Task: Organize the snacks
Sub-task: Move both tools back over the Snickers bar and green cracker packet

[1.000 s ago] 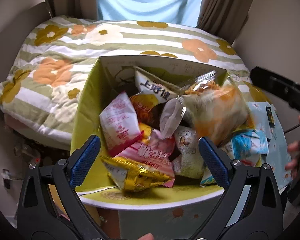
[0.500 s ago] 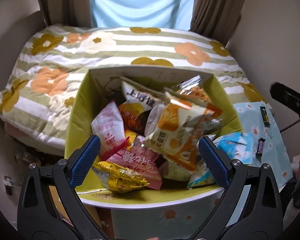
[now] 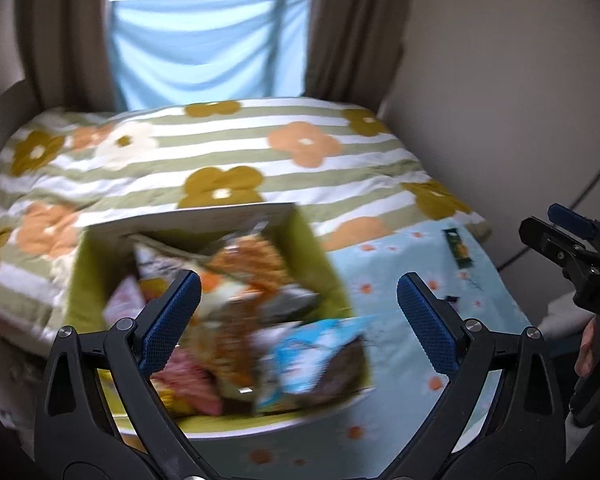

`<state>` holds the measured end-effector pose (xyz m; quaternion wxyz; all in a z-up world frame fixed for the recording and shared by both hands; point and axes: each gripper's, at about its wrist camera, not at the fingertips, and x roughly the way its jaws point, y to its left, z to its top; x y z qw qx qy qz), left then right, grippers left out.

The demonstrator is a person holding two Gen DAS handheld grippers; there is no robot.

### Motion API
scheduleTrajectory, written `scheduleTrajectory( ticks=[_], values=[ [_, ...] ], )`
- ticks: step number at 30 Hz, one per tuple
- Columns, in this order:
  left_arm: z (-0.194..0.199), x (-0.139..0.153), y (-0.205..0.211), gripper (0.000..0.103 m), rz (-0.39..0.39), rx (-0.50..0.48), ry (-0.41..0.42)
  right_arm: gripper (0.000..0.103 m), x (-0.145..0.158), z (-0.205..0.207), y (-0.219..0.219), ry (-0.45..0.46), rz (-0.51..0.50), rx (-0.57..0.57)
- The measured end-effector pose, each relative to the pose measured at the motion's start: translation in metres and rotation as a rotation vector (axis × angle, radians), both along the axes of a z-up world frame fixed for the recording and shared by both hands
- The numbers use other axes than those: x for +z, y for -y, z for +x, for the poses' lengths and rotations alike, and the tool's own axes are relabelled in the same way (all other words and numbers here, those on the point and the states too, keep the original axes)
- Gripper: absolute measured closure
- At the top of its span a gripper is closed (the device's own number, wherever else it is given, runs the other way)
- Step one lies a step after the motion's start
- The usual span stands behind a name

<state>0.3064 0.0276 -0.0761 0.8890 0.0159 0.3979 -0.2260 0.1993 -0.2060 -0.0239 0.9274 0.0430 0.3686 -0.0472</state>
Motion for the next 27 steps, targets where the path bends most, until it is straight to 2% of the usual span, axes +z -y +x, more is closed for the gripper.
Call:
scheduleTrajectory(
  ticks=[7, 13, 21, 27],
  values=[
    [-0.018, -0.012, 0.090, 0.005, 0.023, -0.084, -0.002, 0.008, -0.007, -0.023, 0.081, -0.011, 0.018, -0.093],
    [-0.026, -0.039, 0.167, 0.005, -0.013, -0.129, -0.068, 0.008, -0.028, -0.027, 0.148, -0.050, 0.030, -0.083],
    [-0.039, -0.094, 0.259, 0.005, 0.045, -0.167, -0.117, 0.008, -0.079, -0.013, 0.216, -0.128, 0.047, -0.023],
    [-0.042, -0.151, 0.290, 0.022, 0.102, -0.190, -0.179, 0.009, -0.128, 0.006, 0.243, -0.181, 0.082, 0.010]
  ],
)
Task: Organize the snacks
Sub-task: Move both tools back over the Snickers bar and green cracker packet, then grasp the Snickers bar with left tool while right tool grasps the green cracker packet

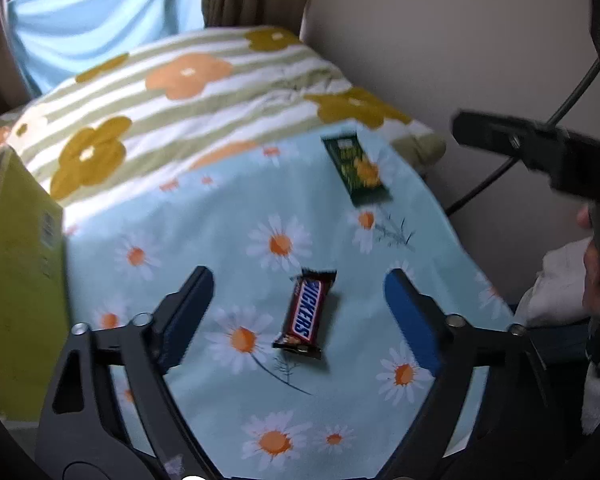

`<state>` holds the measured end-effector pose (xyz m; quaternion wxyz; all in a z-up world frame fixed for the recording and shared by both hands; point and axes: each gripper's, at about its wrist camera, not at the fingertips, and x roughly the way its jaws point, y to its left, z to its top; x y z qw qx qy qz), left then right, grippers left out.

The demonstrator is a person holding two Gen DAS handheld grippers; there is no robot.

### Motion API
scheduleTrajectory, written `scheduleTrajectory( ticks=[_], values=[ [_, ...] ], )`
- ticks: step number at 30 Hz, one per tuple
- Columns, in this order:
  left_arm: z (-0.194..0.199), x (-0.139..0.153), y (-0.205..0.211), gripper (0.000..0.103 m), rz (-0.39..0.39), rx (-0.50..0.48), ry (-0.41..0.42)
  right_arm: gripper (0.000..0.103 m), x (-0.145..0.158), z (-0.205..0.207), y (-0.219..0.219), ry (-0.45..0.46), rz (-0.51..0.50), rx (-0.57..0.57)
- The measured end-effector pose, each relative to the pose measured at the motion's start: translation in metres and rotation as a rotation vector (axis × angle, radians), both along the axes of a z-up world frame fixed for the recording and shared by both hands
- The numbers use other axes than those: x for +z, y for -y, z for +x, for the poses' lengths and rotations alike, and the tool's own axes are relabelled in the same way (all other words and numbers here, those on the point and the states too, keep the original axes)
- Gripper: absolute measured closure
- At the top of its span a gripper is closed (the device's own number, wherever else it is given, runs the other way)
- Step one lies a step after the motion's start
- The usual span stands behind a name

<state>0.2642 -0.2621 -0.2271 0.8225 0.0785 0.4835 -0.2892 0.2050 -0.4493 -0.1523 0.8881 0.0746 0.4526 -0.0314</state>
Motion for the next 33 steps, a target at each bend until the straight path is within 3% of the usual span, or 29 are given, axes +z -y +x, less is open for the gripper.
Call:
scheduleTrajectory(
  ticks=[4, 9, 14, 19, 22, 27, 33],
  values=[
    [0.002, -0.043, 0.014, 0.034, 0.042, -0.013, -0.043, 0.009, -0.039, 0.017, 0.006, -0.048, -0.006, 0.023],
    [0.004, -0.076, 0.025, 0.043, 0.089, -0.041, -0.062, 0.009, -0.075, 0.031, 0.011, -0.094, 0.005, 0.023],
    [-0.001, -0.086, 0.028, 0.057, 0.119, -0.070, -0.041, 0.009, -0.095, 0.043, 0.013, -0.123, -0.005, 0.034],
    [-0.004, -0.089, 0.034, 0.074, 0.157, -0.102, -0.005, 0.017, -0.112, 0.059, 0.014, -0.162, -0.017, 0.050],
    [-0.002, -0.088, 0.036, 0.077, 0.165, -0.109, -0.002, 0.018, -0.118, 0.068, 0.011, -0.175, -0.023, 0.064],
    [0.003, -0.087, 0.037, 0.077, 0.165, -0.094, -0.017, 0.035, -0.128, 0.084, 0.005, -0.202, -0.042, 0.101],
    [0.005, -0.087, 0.037, 0.077, 0.157, -0.083, -0.032, 0.044, -0.134, 0.095, 0.005, -0.214, -0.028, 0.096]
  ],
)
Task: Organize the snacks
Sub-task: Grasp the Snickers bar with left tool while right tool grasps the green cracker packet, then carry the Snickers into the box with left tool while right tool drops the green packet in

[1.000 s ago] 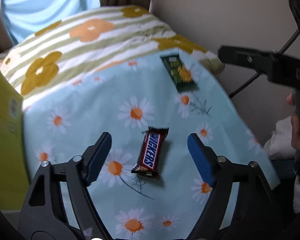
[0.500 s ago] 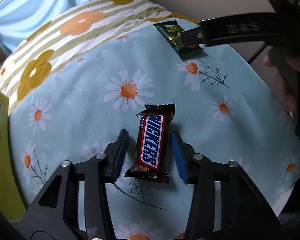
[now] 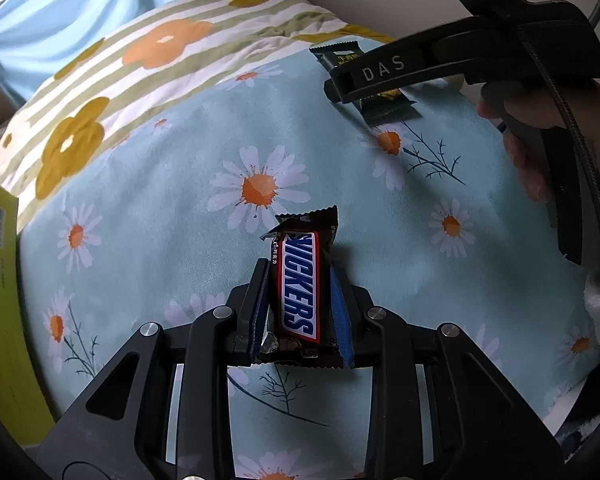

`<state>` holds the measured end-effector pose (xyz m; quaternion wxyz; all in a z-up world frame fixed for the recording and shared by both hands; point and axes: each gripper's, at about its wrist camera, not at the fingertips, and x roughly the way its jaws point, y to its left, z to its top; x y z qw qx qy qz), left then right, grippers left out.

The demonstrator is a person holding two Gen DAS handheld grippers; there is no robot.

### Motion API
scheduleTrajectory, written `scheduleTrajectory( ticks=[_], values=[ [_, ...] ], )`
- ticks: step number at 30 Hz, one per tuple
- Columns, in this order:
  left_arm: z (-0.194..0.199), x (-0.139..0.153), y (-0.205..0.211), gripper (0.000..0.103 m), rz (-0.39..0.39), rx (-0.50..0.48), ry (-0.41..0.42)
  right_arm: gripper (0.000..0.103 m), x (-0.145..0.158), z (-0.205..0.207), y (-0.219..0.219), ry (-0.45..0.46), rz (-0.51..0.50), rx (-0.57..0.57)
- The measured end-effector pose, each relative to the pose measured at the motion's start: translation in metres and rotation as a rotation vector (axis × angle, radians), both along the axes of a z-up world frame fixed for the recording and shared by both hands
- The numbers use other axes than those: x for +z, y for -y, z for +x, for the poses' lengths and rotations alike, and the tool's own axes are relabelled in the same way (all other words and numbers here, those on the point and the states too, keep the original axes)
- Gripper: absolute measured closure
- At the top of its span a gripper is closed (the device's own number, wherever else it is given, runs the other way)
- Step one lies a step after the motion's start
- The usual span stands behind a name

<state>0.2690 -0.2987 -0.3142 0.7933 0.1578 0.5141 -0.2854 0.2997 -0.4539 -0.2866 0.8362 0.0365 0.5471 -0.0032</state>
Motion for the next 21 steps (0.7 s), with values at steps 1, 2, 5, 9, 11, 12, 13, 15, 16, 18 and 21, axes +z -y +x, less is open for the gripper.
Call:
scheduleTrajectory(
  ticks=[1, 2, 5, 9, 11, 12, 13, 15, 16, 18, 21],
  values=[
    [0.000, 0.000, 0.000, 0.077, 0.000, 0.001, -0.001, 0.046, 0.000, 0.001, 0.000, 0.000, 0.001, -0.002],
    [0.000, 0.000, 0.000, 0.077, 0.001, 0.003, -0.002, 0.051, 0.000, 0.002, 0.000, 0.000, 0.002, -0.004],
    [0.001, 0.000, 0.000, 0.077, 0.006, 0.009, -0.006, 0.060, -0.001, 0.002, 0.001, 0.002, 0.011, -0.011],
    [0.002, 0.000, -0.001, 0.077, 0.003, 0.020, -0.010, 0.061, 0.000, 0.001, 0.002, 0.011, 0.024, -0.023],
    [0.001, -0.001, -0.001, 0.077, 0.007, 0.019, -0.007, 0.061, 0.002, -0.001, 0.003, 0.013, 0.042, -0.030],
    [0.001, 0.000, -0.001, 0.077, 0.008, 0.021, -0.006, 0.061, 0.003, -0.002, 0.004, 0.016, 0.045, -0.033],
    [0.001, 0.000, -0.002, 0.077, 0.008, 0.024, -0.006, 0.061, 0.005, -0.003, 0.004, 0.020, 0.045, -0.034],
    [0.000, 0.001, -0.002, 0.077, 0.008, 0.030, -0.005, 0.061, 0.010, -0.006, 0.004, 0.028, 0.048, -0.036],
    [-0.001, 0.002, -0.002, 0.077, 0.007, 0.033, -0.004, 0.061, 0.012, -0.007, 0.004, 0.031, 0.050, -0.037],
    [-0.002, 0.005, -0.002, 0.077, 0.003, 0.037, 0.002, 0.061, 0.018, -0.010, 0.004, 0.040, 0.051, -0.038],
    [-0.004, 0.011, -0.003, 0.077, 0.004, 0.041, 0.018, 0.061, 0.028, -0.016, 0.005, 0.056, 0.052, -0.042]
  ],
)
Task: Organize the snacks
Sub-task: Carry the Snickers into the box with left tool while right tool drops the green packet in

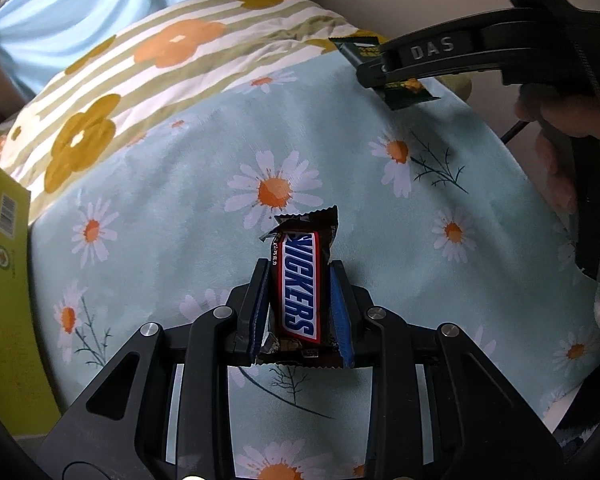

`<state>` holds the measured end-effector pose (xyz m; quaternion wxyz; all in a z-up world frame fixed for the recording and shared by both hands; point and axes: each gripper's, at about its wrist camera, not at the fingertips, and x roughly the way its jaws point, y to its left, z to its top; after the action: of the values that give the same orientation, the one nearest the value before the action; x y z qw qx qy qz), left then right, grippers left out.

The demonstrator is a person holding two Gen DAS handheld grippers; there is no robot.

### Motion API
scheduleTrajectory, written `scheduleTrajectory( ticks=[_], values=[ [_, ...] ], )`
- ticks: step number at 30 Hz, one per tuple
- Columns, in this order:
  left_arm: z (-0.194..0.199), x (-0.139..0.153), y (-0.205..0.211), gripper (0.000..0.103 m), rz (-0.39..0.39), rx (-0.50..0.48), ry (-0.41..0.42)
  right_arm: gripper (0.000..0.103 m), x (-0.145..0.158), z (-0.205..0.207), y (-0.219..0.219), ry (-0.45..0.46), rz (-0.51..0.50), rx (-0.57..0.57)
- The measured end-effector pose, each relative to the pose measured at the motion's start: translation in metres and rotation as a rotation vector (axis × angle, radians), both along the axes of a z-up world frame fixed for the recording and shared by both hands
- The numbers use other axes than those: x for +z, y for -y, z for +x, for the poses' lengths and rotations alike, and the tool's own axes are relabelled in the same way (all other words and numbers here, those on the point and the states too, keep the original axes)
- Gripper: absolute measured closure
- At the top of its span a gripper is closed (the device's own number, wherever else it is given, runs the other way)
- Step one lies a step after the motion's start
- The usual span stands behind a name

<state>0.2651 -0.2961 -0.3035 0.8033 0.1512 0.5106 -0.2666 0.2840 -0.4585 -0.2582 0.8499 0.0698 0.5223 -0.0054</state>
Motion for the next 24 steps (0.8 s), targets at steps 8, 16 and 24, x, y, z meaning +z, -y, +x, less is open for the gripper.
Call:
scheduleTrajectory(
  ticks=[8, 16, 24],
  values=[
    [-0.011, 0.026, -0.004, 0.077, -0.009, -0.002, 0.062, 0.061, 0.039, -0.016, -0.004, 0.055, -0.006, 0.009],
    [-0.019, 0.072, -0.013, 0.077, -0.034, 0.024, 0.149, 0.061, 0.097, -0.038, -0.022, 0.139, -0.013, 0.049],
    [-0.011, 0.143, -0.056, 0.077, -0.111, 0.134, 0.236, 0.061, 0.159, -0.051, -0.063, 0.239, -0.016, 0.140]
  ],
)
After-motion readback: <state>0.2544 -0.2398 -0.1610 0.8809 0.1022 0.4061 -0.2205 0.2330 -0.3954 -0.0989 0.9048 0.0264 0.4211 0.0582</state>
